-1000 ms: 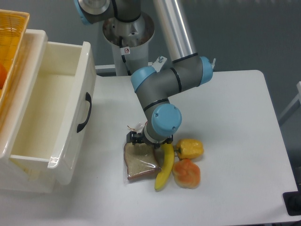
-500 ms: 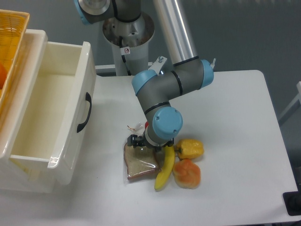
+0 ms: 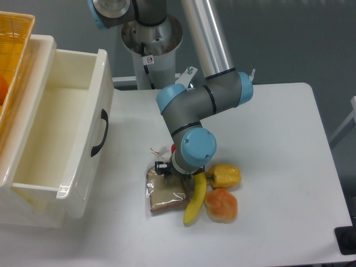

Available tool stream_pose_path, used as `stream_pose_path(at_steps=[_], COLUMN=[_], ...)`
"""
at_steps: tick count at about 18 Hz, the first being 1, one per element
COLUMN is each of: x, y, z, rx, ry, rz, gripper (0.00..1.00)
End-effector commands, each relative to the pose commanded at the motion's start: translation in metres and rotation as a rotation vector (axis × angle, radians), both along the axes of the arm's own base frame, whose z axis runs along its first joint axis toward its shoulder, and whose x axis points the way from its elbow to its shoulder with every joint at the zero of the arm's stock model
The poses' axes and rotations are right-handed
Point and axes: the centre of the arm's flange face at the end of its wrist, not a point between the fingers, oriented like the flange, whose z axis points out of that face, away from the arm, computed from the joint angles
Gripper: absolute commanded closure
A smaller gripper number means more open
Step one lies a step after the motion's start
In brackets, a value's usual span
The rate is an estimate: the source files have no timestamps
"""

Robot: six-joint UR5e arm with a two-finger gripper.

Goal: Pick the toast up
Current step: 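Lower the gripper onto the toast bag edge and close it, then lift the bagged toast up off the table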

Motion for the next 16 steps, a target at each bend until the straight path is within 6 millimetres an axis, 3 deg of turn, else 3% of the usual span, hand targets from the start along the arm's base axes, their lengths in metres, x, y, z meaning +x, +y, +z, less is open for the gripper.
stream_pose_path(at_steps=[4,7,11,16], x=[-0.001,-0.005,-0.004,0.012], y=[0.001,0.005,0.010,0.026], z=[0.007,0.023,0.057,0.101], rx=[0.008,0.027,0.044,0.065], ry=[0.010,0.032,0.098,0.188], rz=[-0.005,-0.006,-0.030,-0.086], gripper=[1.00,1.00,1.00,1.00])
